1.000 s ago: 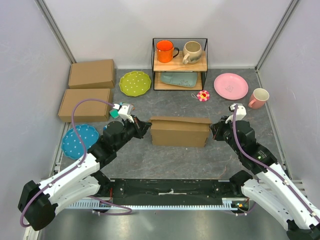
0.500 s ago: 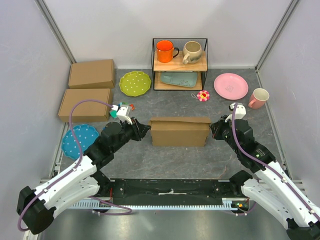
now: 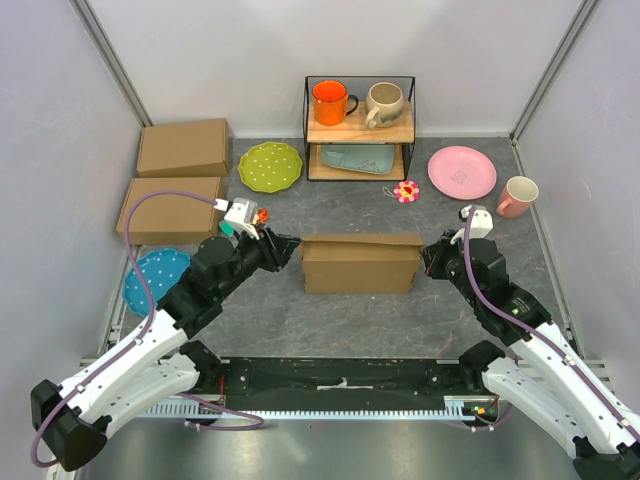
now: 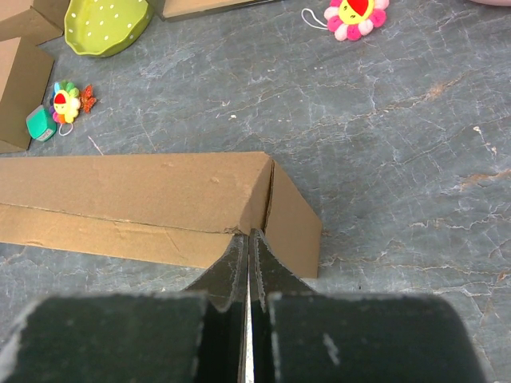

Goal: Fold the paper box

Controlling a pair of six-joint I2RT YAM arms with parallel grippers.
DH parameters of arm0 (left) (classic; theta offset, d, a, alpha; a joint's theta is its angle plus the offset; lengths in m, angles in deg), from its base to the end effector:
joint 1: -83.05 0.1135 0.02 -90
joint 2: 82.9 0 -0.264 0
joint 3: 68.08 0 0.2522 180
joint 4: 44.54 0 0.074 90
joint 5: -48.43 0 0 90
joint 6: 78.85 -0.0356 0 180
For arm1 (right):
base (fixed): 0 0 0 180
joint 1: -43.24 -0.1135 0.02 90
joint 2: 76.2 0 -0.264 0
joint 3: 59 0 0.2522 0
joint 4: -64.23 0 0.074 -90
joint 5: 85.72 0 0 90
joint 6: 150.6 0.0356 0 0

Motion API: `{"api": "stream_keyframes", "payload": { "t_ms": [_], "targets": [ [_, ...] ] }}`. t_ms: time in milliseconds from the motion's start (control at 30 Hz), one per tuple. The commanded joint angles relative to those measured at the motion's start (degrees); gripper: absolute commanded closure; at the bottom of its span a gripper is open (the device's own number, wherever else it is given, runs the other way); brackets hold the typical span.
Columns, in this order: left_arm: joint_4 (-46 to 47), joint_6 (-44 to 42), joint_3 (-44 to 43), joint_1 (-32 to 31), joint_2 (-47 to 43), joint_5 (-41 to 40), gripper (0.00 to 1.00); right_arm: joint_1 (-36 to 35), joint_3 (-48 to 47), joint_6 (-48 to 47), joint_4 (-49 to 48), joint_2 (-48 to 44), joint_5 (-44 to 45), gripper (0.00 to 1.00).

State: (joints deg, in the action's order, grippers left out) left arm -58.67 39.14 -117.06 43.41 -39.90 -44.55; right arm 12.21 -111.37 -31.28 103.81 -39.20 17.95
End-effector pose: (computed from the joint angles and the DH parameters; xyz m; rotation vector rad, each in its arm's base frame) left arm 0.1446 -0.1174 0.3043 0.1410 1.7789 -0.8222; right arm 0.1341 0.0708 0.2947 0.1253 2.0040 0.4434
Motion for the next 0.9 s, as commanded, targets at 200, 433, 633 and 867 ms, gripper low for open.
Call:
{"api": "stream_keyframes", "payload": {
  "t_ms": [200,433,633,867],
  "targets": [
    [0.7,-5.4,-2.4,0.0,2.3,0.4,0.63,-0.3,0.2,0.4,4.0,0.8,0.9,1.0],
    [1.3,-6.2,-2.0,0.0,2.7,0.7,0.66,-0.4,0.4,0.4,3.8,0.8,0.8,1.0],
    [1.9,-6.7,-2.8,0.0,4.4,1.7,0.68,-0.4,0.4,0.3,3.8,0.9,0.7,1.0],
    [2.3,-6.8,-2.9,0.0,5.4,2.7,0.7,-0.5,0.5,0.3,3.7,0.9,0.7,1.0]
  ]
}}
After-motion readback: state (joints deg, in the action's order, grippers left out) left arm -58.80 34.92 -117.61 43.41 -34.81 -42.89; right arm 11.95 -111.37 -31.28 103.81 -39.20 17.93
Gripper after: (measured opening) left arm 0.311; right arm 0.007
